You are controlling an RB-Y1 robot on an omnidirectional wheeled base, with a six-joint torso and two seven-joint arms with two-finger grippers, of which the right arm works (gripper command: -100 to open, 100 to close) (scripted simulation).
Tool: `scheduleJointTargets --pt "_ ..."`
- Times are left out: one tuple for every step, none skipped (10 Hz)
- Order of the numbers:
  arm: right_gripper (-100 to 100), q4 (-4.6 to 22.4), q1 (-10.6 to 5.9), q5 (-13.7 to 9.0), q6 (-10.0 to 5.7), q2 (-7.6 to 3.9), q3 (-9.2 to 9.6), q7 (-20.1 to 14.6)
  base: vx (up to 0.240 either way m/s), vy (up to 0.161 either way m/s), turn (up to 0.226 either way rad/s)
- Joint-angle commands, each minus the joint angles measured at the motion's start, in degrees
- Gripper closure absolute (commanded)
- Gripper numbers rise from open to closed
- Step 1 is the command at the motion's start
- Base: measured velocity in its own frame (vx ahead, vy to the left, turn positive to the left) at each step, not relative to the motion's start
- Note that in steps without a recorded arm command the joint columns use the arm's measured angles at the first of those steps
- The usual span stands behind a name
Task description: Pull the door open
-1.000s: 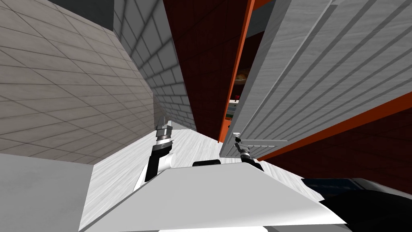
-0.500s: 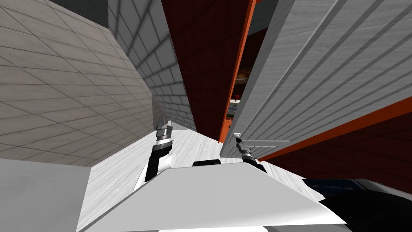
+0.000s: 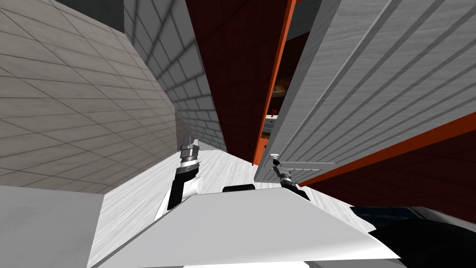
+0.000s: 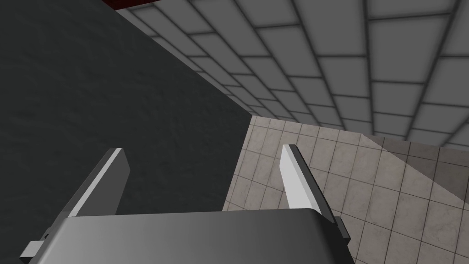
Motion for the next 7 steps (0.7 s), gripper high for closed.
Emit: scheduleJointTargets --pt "-100 -1.8 -0.55 0.0 0.14 0.27 0.11 0.4 0.007 -0.004 -0.008" --pt "-100 -1.8 -0.55 0.0 0.14 0.27 0.11 0.4 0.0 0.0 0.0" --pt "-100 -1.8 -0.55 0.0 0.14 0.27 0.11 0.4 0.0 0.0 0.0" --pt "-100 -1.8 -0.55 0.0 0.14 0.27 0.11 0.4 0.0 0.0 0.0" --pt "-100 -2.2 -0.21 -0.3 0.38 0.04 0.01 0.4 0.0 0.0 0.0" --pt "-100 -2.2 -0.21 -0.3 0.38 0.04 0.01 0.4 0.008 0.003 -0.01" --pt "-100 -2.5 0.02 -0.5 0.54 -0.12 -0.07 0.4 0.016 0.004 -0.01"
